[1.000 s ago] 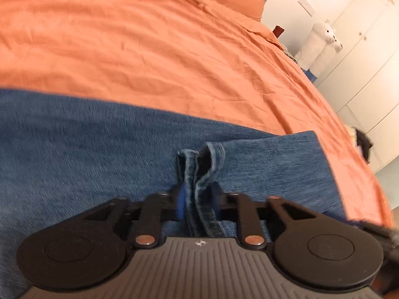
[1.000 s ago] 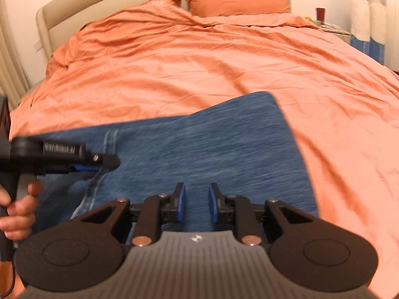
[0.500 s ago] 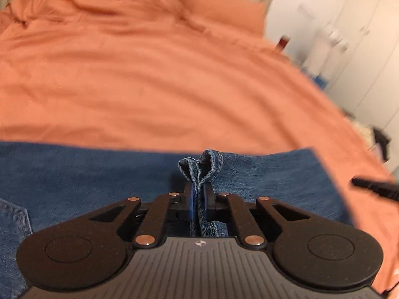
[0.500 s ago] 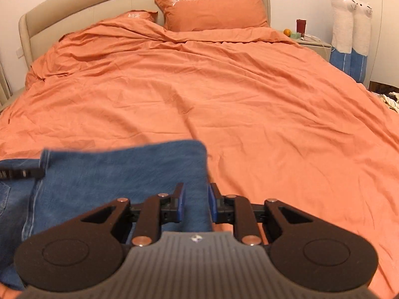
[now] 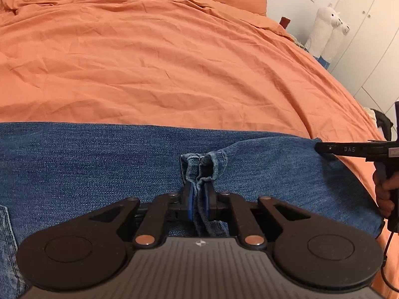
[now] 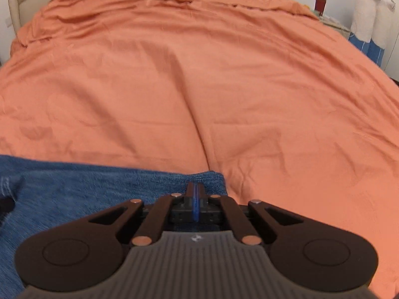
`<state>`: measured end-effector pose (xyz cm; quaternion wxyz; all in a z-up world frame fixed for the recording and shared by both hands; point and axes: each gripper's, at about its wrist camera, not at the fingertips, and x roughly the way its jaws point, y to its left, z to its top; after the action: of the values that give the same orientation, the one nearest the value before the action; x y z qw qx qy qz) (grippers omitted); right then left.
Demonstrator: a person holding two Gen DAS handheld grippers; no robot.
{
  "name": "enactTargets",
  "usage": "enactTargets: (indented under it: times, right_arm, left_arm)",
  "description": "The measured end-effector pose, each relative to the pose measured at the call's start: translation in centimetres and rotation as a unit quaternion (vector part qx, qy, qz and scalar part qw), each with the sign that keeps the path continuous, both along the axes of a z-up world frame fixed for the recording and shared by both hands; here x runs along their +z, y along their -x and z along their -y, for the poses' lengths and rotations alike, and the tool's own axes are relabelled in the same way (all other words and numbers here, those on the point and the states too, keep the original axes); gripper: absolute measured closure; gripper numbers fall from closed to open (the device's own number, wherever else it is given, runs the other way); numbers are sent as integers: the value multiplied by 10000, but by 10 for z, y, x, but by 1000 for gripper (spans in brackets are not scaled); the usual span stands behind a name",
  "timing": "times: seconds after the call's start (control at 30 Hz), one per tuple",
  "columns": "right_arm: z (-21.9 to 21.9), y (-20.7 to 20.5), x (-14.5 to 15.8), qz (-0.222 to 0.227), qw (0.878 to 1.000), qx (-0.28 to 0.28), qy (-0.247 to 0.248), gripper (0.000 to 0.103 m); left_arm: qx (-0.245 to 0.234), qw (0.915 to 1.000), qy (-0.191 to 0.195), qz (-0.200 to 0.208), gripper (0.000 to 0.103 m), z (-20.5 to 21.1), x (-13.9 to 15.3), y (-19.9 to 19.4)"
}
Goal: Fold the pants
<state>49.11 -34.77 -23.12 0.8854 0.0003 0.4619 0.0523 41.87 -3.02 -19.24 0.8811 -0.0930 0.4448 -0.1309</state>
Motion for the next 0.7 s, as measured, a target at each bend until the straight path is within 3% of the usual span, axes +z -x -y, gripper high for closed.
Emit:
enactTargets:
  times: [0.2,0.33,0.47,0.6,0.7]
  right_arm:
    - [5,19,22,114,9999,-83,-32,103]
    - [24,72,54,492,9986,-184,-33,102]
    - [44,137,66,573,9970,-432,-285,98]
    - [53,196,67,673,9949,-674,-337,68]
    - [51,217,54,363,9960,-664,-472,68]
  left_arm:
    - [-23,9994,-331,-50,79,7,14,0]
    - [31,9979,-587,256,79,7,38,23]
    - [31,9984,-393,409,79,9,54,51]
    - [-194,9978,-356,525,79,25,63,69]
    - [-321,9974,-509,405,79,37,56,74]
